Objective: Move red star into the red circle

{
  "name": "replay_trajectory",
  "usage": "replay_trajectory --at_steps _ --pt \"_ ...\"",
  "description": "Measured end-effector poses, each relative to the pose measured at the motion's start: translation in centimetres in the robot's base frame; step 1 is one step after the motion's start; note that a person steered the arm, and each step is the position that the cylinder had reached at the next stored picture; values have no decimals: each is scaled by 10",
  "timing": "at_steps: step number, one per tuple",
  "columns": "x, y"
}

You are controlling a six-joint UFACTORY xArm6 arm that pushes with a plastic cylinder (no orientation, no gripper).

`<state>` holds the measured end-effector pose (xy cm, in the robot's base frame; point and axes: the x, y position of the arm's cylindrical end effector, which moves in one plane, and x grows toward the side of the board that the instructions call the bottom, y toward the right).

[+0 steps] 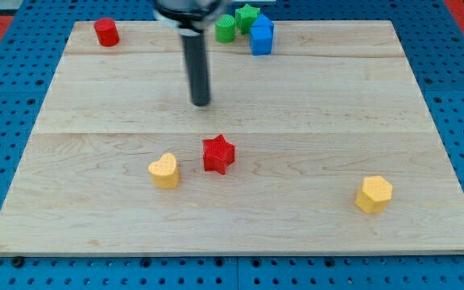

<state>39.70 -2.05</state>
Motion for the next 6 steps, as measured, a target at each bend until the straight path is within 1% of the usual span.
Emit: replay_trajectory --at_steps 1,2,3,4,5,6 --pt "45 75" --pt "113 84" --pt "105 29" --pt "71 -25" --pt "91 -57" --pt "105 -77"
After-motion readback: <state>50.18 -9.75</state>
